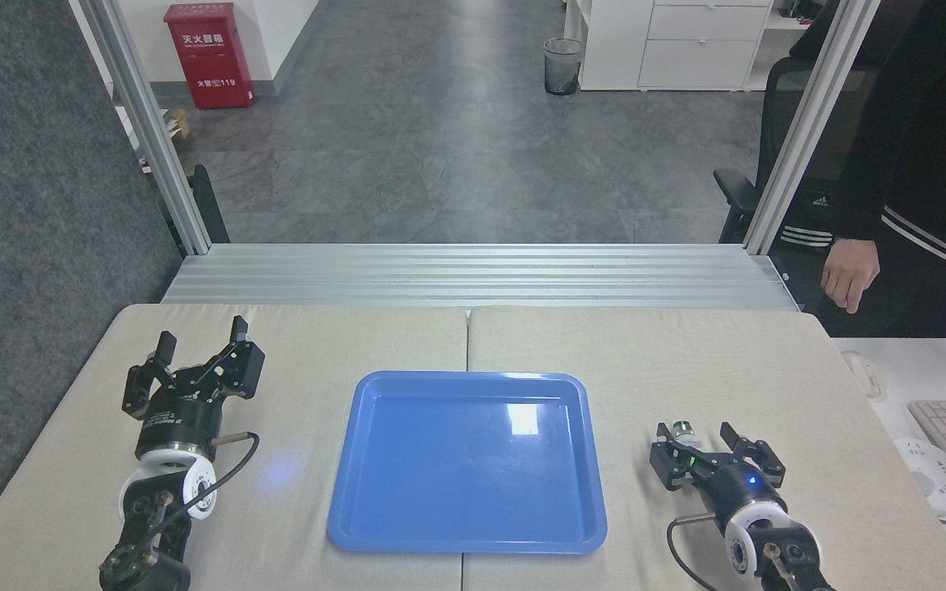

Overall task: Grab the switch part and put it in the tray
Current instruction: 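Lower the right gripper onto the white-and-green switch part and close it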

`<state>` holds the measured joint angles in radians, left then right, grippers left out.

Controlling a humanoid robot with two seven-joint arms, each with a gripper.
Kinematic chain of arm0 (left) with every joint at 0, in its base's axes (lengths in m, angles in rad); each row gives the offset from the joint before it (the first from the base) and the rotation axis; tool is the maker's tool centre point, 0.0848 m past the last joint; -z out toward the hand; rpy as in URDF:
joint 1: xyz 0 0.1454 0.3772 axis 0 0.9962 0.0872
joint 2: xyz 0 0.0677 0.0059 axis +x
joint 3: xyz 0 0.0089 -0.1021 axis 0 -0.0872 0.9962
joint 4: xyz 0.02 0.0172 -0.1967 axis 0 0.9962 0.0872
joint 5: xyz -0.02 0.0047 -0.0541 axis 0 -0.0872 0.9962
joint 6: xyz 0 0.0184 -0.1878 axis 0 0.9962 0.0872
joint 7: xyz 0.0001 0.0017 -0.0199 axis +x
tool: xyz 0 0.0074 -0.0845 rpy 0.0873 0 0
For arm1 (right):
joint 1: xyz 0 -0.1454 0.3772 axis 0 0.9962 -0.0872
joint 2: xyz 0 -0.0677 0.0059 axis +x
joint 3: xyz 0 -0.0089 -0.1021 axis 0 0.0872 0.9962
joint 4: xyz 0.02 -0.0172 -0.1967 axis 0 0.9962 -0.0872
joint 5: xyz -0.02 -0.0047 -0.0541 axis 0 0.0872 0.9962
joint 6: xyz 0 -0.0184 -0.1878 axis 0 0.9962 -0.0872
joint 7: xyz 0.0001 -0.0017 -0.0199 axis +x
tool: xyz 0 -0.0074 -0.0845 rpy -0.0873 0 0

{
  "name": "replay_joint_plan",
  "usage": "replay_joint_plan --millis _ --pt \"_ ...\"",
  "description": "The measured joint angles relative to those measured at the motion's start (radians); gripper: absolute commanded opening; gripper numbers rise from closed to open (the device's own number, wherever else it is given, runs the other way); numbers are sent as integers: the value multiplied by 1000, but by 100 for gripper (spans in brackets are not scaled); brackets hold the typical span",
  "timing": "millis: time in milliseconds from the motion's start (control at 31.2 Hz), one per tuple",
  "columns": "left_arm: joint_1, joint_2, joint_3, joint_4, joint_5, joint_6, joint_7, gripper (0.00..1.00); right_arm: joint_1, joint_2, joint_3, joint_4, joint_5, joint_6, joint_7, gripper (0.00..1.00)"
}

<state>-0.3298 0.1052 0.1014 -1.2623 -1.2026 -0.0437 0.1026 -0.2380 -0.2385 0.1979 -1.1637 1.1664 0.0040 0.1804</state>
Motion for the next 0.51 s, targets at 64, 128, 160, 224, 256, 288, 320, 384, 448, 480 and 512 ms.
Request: replay_joint_plan --millis 64,128,160,224,256,288,320,384,448,480,512 --pt "0 0 0 0 0 0 0 100 2 1 8 3 0 0 3 88" --pt "0 0 0 0 0 0 0 100 4 2 15 7 0 0 5 85" --pt "0 0 0 0 0 0 0 100 5 3 18 9 0 0 5 83" --pt "0 -1 0 0 1 0 0 100 6 4 24 13 0 0 7 80" --pt "0 -1 0 0 1 0 0 100 7 5 26 14 0 0 7 79" --pt "0 -1 0 0 1 0 0 100 7 5 29 16 0 0 7 77" --pt "0 -1 0 0 1 0 0 100 7 5 32 17 0 0 8 73" --pt "0 -1 0 0 1 0 0 100 8 6 38 20 0 0 10 62" --pt "0 -2 0 0 1 0 0 100 9 6 44 22 0 0 11 52" --pt "0 -2 0 0 1 0 0 100 9 6 46 24 0 0 12 47" --pt "0 -2 0 0 1 0 0 100 9 6 48 24 0 0 12 44"
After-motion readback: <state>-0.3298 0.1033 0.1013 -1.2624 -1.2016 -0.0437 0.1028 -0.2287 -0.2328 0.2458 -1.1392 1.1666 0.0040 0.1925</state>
